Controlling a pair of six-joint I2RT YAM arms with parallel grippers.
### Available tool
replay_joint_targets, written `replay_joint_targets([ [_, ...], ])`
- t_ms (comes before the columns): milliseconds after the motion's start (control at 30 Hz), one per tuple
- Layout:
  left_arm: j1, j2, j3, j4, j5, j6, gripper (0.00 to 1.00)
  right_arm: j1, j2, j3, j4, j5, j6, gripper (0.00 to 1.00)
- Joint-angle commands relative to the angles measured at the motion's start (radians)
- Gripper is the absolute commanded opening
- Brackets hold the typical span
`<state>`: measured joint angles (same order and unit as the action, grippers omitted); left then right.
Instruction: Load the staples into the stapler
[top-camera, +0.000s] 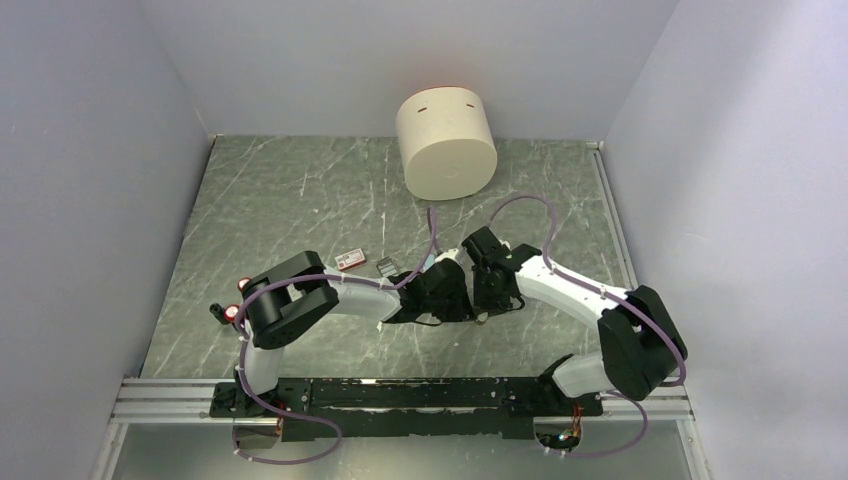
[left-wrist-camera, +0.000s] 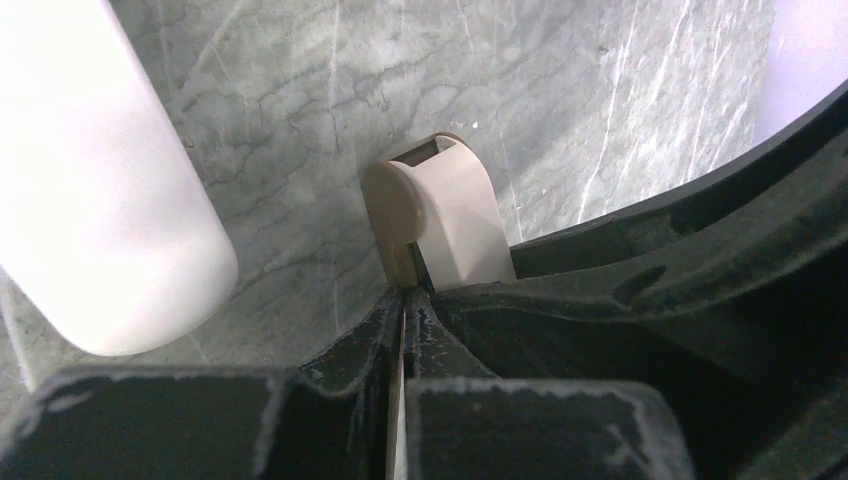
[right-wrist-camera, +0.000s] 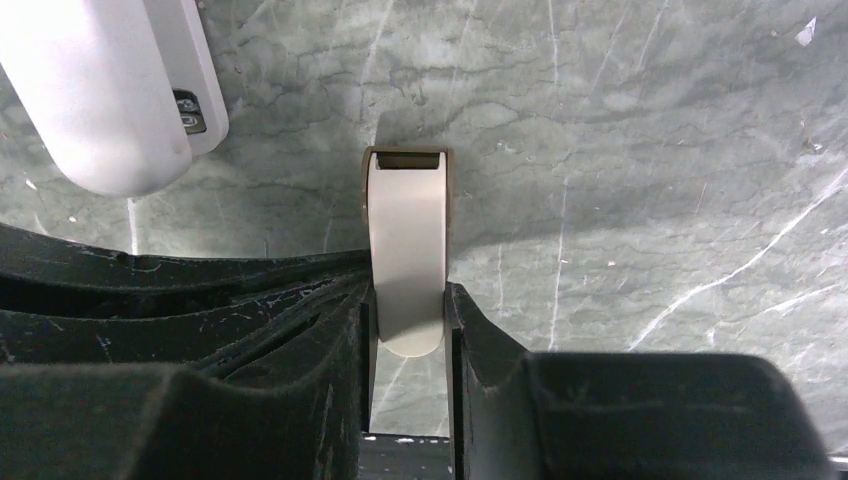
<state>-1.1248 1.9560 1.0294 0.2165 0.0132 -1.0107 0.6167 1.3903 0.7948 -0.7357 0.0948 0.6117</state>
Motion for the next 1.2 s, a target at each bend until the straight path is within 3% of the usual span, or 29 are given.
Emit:
replay_joint_targets([
  [0,-0.007,0.031,-0.021,-0.056,0.008,0.007,0.08,0.004,0.028,-0.061,0.022,0.036,0.069,0.08],
  [367,-0.001,0.013,-0.038,-0.02,0.031,-0.006,0.1,0.005,0.036,-0.069,0.049,0.061,0.078,0.1],
  [667,-0.001,-0.007,-0.029,-0.038,0.013,0.007,0.15,0.007,-0.053,0.006,-0.01,0.099,0.084,0.34],
  [1033,-0.001,-0.063,-0.031,-0.079,-0.011,0.031,0.21,0.005,-0.153,0.07,-0.081,0.178,0.121,0.56],
  [1167,-0.003,-0.192,-0.06,-0.211,-0.169,0.047,0.26,0.005,-0.247,0.091,-0.077,0.223,0.096,0.66],
])
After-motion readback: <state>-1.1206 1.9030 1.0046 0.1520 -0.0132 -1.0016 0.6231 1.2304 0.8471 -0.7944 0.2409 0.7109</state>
